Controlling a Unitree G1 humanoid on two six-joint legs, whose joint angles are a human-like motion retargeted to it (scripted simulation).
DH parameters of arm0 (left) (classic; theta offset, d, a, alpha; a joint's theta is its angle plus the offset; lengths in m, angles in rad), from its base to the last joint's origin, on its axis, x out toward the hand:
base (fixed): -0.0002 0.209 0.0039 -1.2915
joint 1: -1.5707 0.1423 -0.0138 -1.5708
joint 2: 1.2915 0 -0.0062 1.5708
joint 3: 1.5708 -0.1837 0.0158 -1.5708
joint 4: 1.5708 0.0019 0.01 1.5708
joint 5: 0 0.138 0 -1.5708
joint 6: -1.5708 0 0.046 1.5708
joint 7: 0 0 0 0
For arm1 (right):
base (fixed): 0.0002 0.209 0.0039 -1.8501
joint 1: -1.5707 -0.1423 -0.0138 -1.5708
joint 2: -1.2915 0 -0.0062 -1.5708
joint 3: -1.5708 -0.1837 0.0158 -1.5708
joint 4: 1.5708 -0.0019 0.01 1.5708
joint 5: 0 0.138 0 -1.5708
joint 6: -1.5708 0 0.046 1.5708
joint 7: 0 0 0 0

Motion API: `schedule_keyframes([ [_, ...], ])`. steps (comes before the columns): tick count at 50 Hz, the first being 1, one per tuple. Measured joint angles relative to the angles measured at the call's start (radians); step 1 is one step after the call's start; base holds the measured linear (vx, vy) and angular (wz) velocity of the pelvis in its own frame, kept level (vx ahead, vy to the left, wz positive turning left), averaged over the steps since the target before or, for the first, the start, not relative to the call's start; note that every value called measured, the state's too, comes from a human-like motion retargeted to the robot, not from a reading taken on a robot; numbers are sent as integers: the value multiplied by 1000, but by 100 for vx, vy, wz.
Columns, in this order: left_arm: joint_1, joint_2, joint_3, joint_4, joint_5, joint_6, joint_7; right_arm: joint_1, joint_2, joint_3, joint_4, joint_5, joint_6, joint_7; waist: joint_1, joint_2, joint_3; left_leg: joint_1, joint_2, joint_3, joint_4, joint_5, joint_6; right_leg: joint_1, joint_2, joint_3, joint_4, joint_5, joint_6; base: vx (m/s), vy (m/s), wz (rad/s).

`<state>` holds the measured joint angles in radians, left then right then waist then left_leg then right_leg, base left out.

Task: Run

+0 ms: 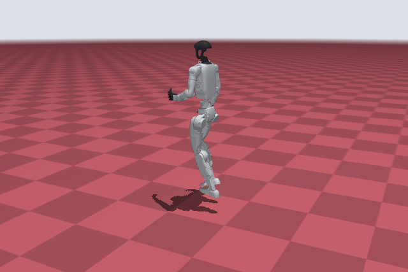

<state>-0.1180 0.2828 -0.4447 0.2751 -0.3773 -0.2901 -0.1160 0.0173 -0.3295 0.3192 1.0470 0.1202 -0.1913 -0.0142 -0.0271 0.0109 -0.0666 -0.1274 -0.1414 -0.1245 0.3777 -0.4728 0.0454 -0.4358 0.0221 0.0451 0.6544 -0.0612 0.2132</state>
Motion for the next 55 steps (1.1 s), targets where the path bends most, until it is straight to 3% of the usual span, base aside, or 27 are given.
schedule_keyframes([
  [11, 276, 3, 143, 728, 139, 133, 58, -161, -10, 47, -115, 30, -41, -39, 6, 37, -28, 12, 62, -14, -29, -67, 5, 42, 2, -115, -27, -134, -101, 15, -13, 54],
  [18, 308, 2, 266, 956, 136, 143, 75, -155, 1, 64, -180, 41, -52, -54, -66, 55, -39, 53, 91, -46, -142, -44, -5, 23, -5, -161, 37, -202, -152, 12, -6, 70],
  [25, 112, -50, 242, 841, 164, 86, 166, -23, 50, 44, -26, 42, -29, -83, -105, 19, -16, 93, 61, -99, -82, -83, 3, 78, -52, -202, 136, -298, -182, 9, -4, 97],
  [28, 26, -67, 190, 677, 165, 27, 201, 45, 56, 15, 53, 64, -20, -96, -106, 18, 24, 27, 76, 100, 214, -192, 0, 171, -72, -250, 134, -350, -191, 11, 2, 128],
  [32, -43, -65, 108, 434, 174, -42, 239, 80, 47, -8, 112, 73, -26, -110, -53, 95, 114, -209, 282, 194, 874, -162, -23, 286, 37, -298, 100, -416, -229, 18, -3, 62],
  [33, -51, -66, 89, 371, 182, -43, 250, 68, 39, -21, 123, 65, -30, -112, -21, 151, 120, -304, 356, 163, 998, -156, -25, 311, 112, -306, 21, -394, -241, 29, -5, 11],
  [35, -40, -76, 66, 317, 198, -54, 259, 59, 27, -25, 125, 47, -32, -127, 22, 182, 133, -425, 393, 148, 1121, -151, -8, 347, 150, -300, -23, -401, -242, 37, -1, 10],
  [39, 49, -98, 46, 402, 234, -24, 279, 3, 22, -34, 87, 10, -41, -175, 75, 161, 119, -616, 337, 185, 1007, -171, 21, 428, 118, -297, -115, -361, -192, 51, 7, 27],
  [44, 210, -93, 98, 717, 283, 55, 270, -100, 25, -11, -25, -19, -50, -190, 96, 110, 69, -704, 220, 244, 598, -151, 22, 475, 56, -273, -156, -258, -106, 66, 17, 25],
  [50, 395, -30, 245, 979, 276, 136, 222, -143, 41, 16, -258, -8, -41, -155, 63, 16, -2, -639, 81, 309, 468, -82, 95, 410, -50, -171, 127, -149, -22, 77, 18, 52],
  [52, 420, -9, 284, 998, 262, 148, 203, -128, 53, 25, -319, -1, -34, -129, 22, -42, -10, -583, -6, 329, 452, -79, 132, 341, -96, -111, 331, 39, 39, 75, 9, 113],
  [55, 402, 10, 302, 965, 237, 156, 198, -105, 65, 40, -364, 4, -31, -104, -27, -89, -12, -509, -90, 314, 473, -130, 182, 217, -136, -80, 619, 262, 49, 78, 4, 98],
])
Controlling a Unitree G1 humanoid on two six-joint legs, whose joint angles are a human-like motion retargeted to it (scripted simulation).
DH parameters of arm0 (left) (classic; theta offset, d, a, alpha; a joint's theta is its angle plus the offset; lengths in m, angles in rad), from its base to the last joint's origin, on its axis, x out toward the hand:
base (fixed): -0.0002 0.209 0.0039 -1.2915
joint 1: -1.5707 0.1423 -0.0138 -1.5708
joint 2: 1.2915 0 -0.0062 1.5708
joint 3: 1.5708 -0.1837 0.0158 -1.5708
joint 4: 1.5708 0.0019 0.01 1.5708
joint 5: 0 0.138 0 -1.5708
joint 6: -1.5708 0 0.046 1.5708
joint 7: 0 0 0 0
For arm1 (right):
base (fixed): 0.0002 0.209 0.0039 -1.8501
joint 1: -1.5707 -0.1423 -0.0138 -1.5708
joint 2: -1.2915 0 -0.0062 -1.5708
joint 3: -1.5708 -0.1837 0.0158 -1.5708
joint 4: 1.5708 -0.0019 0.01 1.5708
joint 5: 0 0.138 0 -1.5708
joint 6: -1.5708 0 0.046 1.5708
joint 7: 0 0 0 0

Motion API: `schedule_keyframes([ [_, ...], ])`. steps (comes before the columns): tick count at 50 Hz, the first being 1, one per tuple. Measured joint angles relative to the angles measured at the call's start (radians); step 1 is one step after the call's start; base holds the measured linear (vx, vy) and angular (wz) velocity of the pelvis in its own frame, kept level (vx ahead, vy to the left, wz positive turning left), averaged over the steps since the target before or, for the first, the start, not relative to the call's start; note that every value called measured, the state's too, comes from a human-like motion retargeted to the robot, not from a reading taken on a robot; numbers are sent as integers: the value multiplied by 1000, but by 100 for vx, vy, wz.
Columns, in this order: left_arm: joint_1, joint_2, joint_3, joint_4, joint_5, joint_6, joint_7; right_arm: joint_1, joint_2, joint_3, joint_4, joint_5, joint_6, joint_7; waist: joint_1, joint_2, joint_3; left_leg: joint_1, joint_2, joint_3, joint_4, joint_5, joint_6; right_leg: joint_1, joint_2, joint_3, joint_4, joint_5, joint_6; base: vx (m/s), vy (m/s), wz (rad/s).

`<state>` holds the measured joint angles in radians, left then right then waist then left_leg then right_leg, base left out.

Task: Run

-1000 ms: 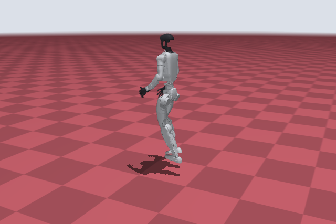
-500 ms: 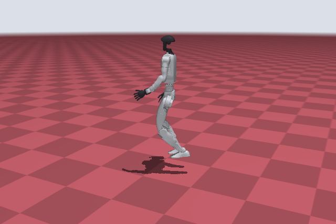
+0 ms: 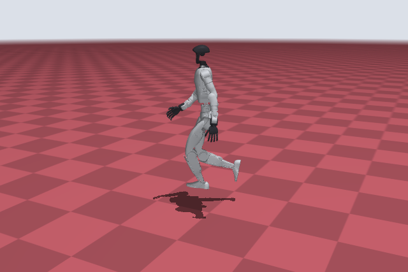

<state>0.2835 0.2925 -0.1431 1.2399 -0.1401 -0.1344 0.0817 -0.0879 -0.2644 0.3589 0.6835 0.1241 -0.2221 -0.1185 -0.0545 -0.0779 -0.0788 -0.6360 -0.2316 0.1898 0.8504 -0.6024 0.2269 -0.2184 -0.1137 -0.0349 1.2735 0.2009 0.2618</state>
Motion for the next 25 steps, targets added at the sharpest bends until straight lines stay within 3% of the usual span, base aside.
schedule_keyframes([
  [2, -53, -4, -16, -63, -10, -8, 20, 23, 4, 9, 13, -5, 5, -2, -29, -12, 5, 66, -49, -30, -2, -38, 26, -96, -39, 26, 154, -62, -27, 83, 11, 94],
  [5, -182, -21, -61, -227, -24, -24, 78, 48, -3, 8, 85, -15, 11, -18, -52, -12, 26, 244, -99, -106, -136, -51, 25, -254, -108, 32, 255, -311, -145, 86, 4, 82],
  [9, -331, -43, -134, -546, -40, -91, 116, 131, -28, 4, 201, -10, 17, -20, -86, 39, 35, 460, -63, -198, -266, -68, -17, -419, -97, -1, 111, -536, -212, 93, -8, 89],
  [12, -431, -35, -201, -797, -54, -154, 101, 206, -57, -7, 259, 14, 28, 4, -118, 93, 30, 592, 11, -217, -350, -58, -70, -501, -26, -27, -139, -563, -177, 98, -17, 92],
  [15, -510, -16, -263, -1001, -78, -215, 75, 285, -87, -21, 286, 35, 37, 37, -126, 164, 6, 659, 109, -250, -346, -23, -150, -521, 101, -30, -466, -505, -114, 98, -23, 46],
  [17, -536, -7, -288, -1098, -107, -242, 53, 333, -102, -31, 288, 44, 42, 49, -125, 200, -8, 669, 178, -247, -243, 4, -198, -496, 164, -33, -569, -458, -108, 96, -22, 35],
  [20, -531, -11, -308, -1168, -138, -266, 34, 376, -104, -34, 287, 48, 44, 45, -116, 202, -33, 642, 242, -210, -8, 104, -240, -484, 193, -39, -476, -447, -151, 94, -20, 35],
  [22, -486, -5, -322, -1206, -172, -257, 18, 388, -99, -47, 268, 45, 44, 31, -96, 228, -24, 574, 337, -196, 258, 208, -265, -429, 229, -89, -411, -519, -220, 95, -19, 40],
  [25, -400, -1, -319, -1210, -181, -222, 13, 343, -79, -57, 238, 21, 43, -7, -53, 246, 3, 420, 511, -151, 623, 249, -199, -329, 271, -146, -355, -666, -318, 99, -19, 54],
])
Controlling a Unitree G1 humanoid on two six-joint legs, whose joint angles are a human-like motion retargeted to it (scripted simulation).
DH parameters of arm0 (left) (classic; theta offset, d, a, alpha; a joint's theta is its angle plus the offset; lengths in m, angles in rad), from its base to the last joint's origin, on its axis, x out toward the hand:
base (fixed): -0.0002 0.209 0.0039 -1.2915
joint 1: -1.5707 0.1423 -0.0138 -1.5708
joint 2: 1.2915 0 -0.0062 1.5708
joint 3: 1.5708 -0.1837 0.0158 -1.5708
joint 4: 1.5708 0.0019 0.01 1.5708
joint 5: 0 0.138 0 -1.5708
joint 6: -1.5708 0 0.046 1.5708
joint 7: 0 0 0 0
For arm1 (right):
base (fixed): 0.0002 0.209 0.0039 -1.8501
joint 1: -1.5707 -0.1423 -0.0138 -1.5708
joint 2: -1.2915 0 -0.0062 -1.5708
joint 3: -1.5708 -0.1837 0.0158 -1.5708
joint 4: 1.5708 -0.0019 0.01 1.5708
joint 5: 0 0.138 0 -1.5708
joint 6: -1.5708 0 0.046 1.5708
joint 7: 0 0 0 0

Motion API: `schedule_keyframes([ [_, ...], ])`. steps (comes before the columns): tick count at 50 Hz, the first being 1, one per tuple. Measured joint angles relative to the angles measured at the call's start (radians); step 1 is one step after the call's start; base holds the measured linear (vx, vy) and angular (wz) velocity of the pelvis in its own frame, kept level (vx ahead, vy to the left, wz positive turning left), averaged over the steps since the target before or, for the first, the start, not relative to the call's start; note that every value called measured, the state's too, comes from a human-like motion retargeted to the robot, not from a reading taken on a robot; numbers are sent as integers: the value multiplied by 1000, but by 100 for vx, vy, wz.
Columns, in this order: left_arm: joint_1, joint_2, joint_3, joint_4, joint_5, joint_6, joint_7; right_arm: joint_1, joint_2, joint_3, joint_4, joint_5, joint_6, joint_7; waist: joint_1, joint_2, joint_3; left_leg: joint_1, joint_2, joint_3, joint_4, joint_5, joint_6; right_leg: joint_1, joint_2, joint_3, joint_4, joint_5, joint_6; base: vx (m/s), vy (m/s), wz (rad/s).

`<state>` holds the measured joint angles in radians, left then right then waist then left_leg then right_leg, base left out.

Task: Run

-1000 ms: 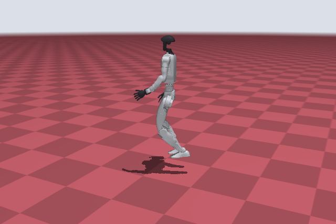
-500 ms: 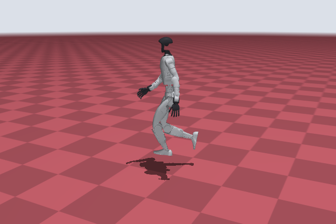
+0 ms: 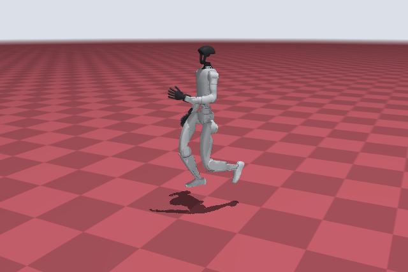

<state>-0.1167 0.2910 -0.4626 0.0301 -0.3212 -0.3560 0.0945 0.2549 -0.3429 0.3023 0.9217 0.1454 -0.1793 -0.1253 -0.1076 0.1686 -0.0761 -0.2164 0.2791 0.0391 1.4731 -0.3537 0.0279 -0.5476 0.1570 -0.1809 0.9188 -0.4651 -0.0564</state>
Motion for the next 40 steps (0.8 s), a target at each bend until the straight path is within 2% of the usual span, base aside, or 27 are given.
schedule_keyframes([
  [2, 63, 12, 24, 21, 10, 32, 10, -85, 14, -1, -26, -7, -2, -33, 38, -12, 18, -146, 60, 11, 142, -103, 84, 99, 13, -9, -41, -56, -25, 105, -19, 67],
  [3, 102, 21, 41, 33, 12, 47, 16, -132, 22, -1, -45, -5, -4, -50, 57, -26, 23, -223, 60, 18, 175, -156, 119, 151, 11, -8, -75, -73, -27, 109, -16, 59],
  [5, 212, 47, 74, 49, 3, 61, 23, -204, 35, -7, -118, 12, -17, -81, 104, -61, 21, -360, 25, 51, 168, -242, 167, 245, -12, -11, -134, -75, -11, 113, -11, 39],
  [8, 416, 105, 129, 39, -39, 57, 23, -258, 39, -21, -297, 56, -51, -111, 159, -115, 4, -494, -75, 118, -19, -294, 185, 376, -48, 26, -213, -14, 63, 119, -1, 24],
  [12, 653, 161, 204, 18, -49, 45, 15, -282, 14, -12, -532, 80, -84, -96, 185, -173, -33, -529, -261, 162, -469, -259, 136, 505, -113, 78, -248, 224, 201, 120, 5, 37],
  [15, 761, 174, 240, 11, -23, 51, -2, -265, 3, 10, -641, 70, -85, -46, 167, -221, -54, -458, -398, 171, -708, -195, 123, 504, -189, 106, -81, 454, 287, 111, 4, 61],
  [17, 770, 166, 242, 12, -4, 58, -6, -234, 5, 29, -666, 58, -80, -8, 143, -249, -56, -418, -456, 171, -686, -192, 152, 469, -234, 121, 93, 565, 313, 107, -1, 65],
  [19, 735, 147, 234, 10, 16, 64, 5, -192, 16, 47, -654, 42, -72, 16, 114, -272, -57, -387, -495, 165, -602, -244, 204, 413, -288, 119, 287, 594, 299, 108, -2, 49],
  [20, 703, 133, 229, 8, 30, 67, 17, -168, 25, 54, -638, 34, -67, 23, 98, -283, -54, -366, -512, 163, -562, -283, 233, 377, -321, 116, 389, 578, 278, 107, -7, 31],
  [23, 491, 75, 192, 29, 86, 72, 112, -107, 63, 61, -508, -4, -49, -8, 49, -297, -36, -266, -507, 133, -510, -421, 234, 213, -405, 107, 608, 359, 155, 107, -8, 20],
  [25, 297, 18, 146, 53, 110, 65, 176, -81, 72, 51, -389, -23, -54, -35, 17, -281, -25, -161, -516, 108, -559, -456, 234, 92, -434, 111, 650, 193, 100, 109, 2, 21],
  [27, 145, -23, 105, 28, 106, 46, 193, -28, 49, 38, -316, -21, -59, -39, -25, -246, -28, -39, -510, 92, -649, -438, 212, -3, -430, 97, 578, 80, 82, 113, 0, 29],
  [30, -13, -49, 42, -64, 72, 3, 170, 69, -4, 17, -275, -1, -66, -31, -80, -171, -45, 117, -446, 48, -768, -294, 83, -90, -356, 48, 332, 8, 85, 113, -15, 13],
  [33, -75, -44, -18, -163, 14, -46, 110, 160, -46, -4, -283, 21, -62, -33, -101, -92, -79, 191, -338, 36, -783, -107, -40, -96, -227, 14, 10, 40, 116, 108, -20, -17],
  [35, -81, -38, -51, -212, -29, -62, 63, 203, -60, -20, -294, 29, -56, -37, -90, -48, -90, 183, -255, 32, -668, 14, -105, -63, -144, -5, -133, 76, 115, 98, -18, -28],
  [38, -52, -32, -84, -243, -59, -55, 18, 218, -57, -24, -292, 24, -49, -41, -54, -36, -92, 126, -170, 42, -380, 132, -135, -37, -102, -22, -67, 27, 53, 87, -14, -16],
  [40, -21, -17, -90, -243, -73, -31, -13, 187, -49, -25, -279, 2, -36, -53, -20, -31, -71, 53, -84, 47, -141, 140, -125, 5, -73, -40, 5, -68, -18, 77, -15, 1],
])
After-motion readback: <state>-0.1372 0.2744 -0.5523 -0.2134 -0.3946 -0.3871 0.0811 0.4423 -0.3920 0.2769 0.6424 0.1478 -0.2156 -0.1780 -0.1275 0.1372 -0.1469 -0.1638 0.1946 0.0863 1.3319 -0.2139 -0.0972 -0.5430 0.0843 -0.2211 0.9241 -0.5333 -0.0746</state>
